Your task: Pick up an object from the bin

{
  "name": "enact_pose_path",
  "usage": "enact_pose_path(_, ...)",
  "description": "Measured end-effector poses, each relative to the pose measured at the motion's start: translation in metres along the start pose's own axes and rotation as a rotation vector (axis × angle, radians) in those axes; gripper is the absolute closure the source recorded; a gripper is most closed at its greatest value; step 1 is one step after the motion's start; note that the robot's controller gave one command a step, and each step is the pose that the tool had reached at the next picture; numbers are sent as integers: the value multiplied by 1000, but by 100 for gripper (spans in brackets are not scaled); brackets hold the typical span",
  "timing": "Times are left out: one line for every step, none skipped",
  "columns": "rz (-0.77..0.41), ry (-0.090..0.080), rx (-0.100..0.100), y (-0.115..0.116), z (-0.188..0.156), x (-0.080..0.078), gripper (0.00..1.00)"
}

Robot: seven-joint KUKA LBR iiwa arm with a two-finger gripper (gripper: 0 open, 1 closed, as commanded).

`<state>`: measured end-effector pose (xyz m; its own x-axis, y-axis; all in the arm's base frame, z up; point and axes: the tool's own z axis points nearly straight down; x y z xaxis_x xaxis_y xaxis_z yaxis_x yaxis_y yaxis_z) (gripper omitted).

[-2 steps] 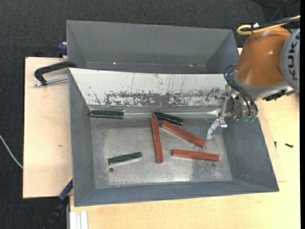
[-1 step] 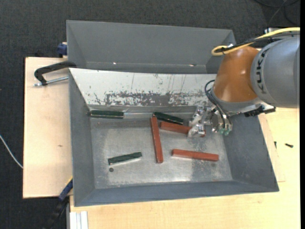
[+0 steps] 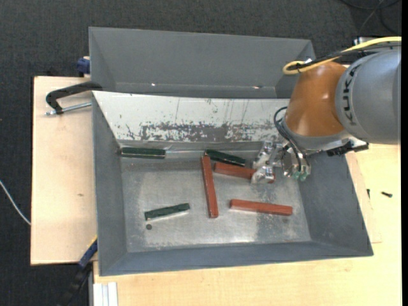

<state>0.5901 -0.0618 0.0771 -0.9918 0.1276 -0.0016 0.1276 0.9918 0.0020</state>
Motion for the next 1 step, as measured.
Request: enact_pose_path(-685, -12, 4, 7, -148, 2, 100)
